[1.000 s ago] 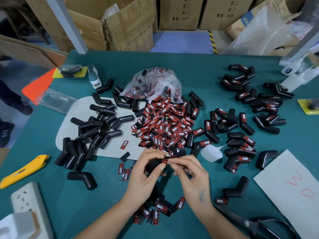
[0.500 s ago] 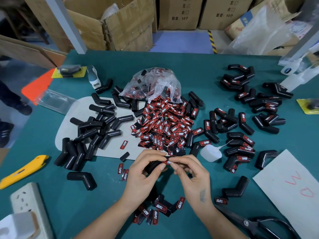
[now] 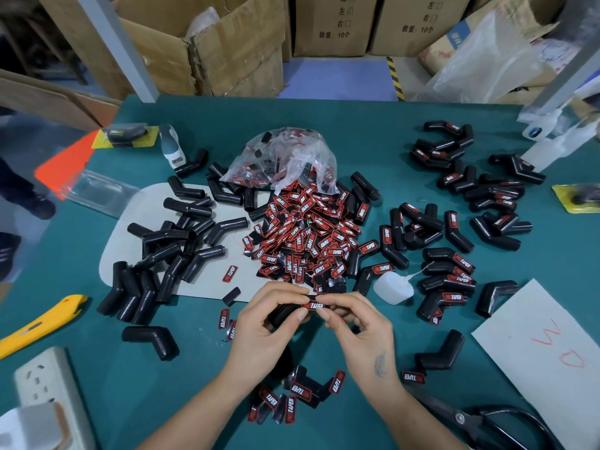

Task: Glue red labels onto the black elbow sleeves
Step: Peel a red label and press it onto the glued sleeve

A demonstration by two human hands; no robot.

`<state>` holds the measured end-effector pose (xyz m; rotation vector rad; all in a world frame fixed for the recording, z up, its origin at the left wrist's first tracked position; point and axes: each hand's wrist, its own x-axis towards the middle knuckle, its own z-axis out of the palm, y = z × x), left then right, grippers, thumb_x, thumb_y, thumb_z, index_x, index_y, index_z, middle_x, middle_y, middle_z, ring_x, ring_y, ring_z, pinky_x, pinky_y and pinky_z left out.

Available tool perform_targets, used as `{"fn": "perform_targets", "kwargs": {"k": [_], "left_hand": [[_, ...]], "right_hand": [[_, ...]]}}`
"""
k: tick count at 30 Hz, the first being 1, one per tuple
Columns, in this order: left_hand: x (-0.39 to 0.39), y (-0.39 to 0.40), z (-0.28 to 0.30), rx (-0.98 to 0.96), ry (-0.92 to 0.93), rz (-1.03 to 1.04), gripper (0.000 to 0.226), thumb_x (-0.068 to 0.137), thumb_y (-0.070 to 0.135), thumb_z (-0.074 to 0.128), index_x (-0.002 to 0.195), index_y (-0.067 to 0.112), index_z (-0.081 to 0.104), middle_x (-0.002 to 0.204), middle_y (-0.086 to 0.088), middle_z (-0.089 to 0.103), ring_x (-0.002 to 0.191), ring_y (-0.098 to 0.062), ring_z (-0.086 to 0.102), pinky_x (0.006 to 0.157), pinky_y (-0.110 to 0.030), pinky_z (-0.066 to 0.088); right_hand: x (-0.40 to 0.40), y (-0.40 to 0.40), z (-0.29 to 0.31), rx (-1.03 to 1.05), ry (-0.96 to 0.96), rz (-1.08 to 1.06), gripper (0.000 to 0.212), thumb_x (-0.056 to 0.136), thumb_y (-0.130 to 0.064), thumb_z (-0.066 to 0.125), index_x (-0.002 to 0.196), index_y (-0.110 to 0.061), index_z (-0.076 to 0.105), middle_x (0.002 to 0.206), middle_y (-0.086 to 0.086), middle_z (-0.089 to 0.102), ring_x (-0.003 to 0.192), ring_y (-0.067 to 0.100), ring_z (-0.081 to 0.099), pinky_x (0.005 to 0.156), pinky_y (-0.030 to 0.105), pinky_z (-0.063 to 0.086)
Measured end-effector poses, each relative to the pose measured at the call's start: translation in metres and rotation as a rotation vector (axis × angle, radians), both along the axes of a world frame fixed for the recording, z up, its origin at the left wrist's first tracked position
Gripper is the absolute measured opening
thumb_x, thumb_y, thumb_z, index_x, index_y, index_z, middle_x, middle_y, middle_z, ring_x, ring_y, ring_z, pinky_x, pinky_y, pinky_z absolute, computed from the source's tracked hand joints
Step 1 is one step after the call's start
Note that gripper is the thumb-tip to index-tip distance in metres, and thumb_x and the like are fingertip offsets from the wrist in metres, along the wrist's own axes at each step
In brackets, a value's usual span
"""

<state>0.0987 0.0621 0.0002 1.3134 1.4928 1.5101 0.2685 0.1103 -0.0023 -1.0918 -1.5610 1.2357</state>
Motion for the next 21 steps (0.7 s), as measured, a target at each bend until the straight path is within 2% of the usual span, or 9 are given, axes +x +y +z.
{"fn": "perform_targets", "kwargs": {"k": [5,8,10,13,16,21], "left_hand": [[-0.0007,0.0001,0.0014,0.002,-0.003,0.0,0.018,0.093,0.018,0.073,0.105,0.031,0.077,0.113,0.007,0.071,0.112,-0.021,0.069,0.098,-0.024,0.052],[-0.0008,0.0003,0.0021,0.0,0.003,-0.001,0.019,0.093,0.018,0.073,0.105,0.032,0.076,0.113,0.007,0.071,0.112,-0.021,0.069,0.098,-0.023,0.052],[-0.0006,-0.0001,0.0017,-0.001,-0.005,-0.005,0.019,0.093,0.018,0.073,0.106,0.031,0.076,0.113,0.006,0.071,0.112,-0.022,0.069,0.096,-0.025,0.054],[-0.0007,-0.0011,0.0001,-0.009,-0.032,-0.008,0.017,0.094,0.017,0.072,0.106,0.028,0.077,0.113,0.004,0.07,0.112,-0.024,0.069,0.089,-0.032,0.061],[0.0012,-0.0025,0.001,-0.005,-0.105,-0.015,0.016,0.094,0.015,0.072,0.106,0.024,0.078,0.113,0.002,0.069,0.11,-0.024,0.069,0.081,-0.032,0.064],[0.0022,-0.0019,0.0026,-0.02,-0.105,-0.008,0.017,0.093,0.016,0.072,0.105,0.026,0.078,0.113,0.003,0.07,0.11,-0.024,0.07,0.082,-0.034,0.064]], "right_hand": [[-0.0002,-0.0003,-0.0026,-0.107,0.059,-0.009,0.028,0.088,-0.027,0.079,0.109,-0.045,0.074,0.098,-0.005,0.075,0.088,0.015,0.07,0.08,0.039,0.06],[0.0005,-0.0007,-0.0019,-0.089,0.048,-0.006,0.023,0.089,-0.033,0.077,0.108,-0.045,0.074,0.099,-0.008,0.075,0.091,0.017,0.07,0.08,0.039,0.061],[0.0014,0.0001,-0.0007,-0.039,0.02,0.01,0.019,0.092,-0.033,0.074,0.107,-0.044,0.076,0.1,-0.008,0.075,0.09,0.019,0.07,0.079,0.043,0.06],[0.0009,0.0,0.0003,0.023,0.005,0.02,0.018,0.095,-0.029,0.073,0.107,-0.04,0.079,0.098,-0.006,0.074,0.089,0.022,0.071,0.076,0.043,0.06],[0.0003,0.0,0.0014,0.013,0.003,-0.003,0.017,0.094,-0.03,0.073,0.106,-0.04,0.08,0.098,-0.006,0.075,0.088,0.023,0.071,0.076,0.041,0.06],[0.0002,-0.0004,0.001,0.003,-0.007,-0.004,0.023,0.093,-0.021,0.075,0.106,-0.039,0.08,0.096,-0.006,0.074,0.086,0.022,0.07,0.076,0.039,0.059]]}}
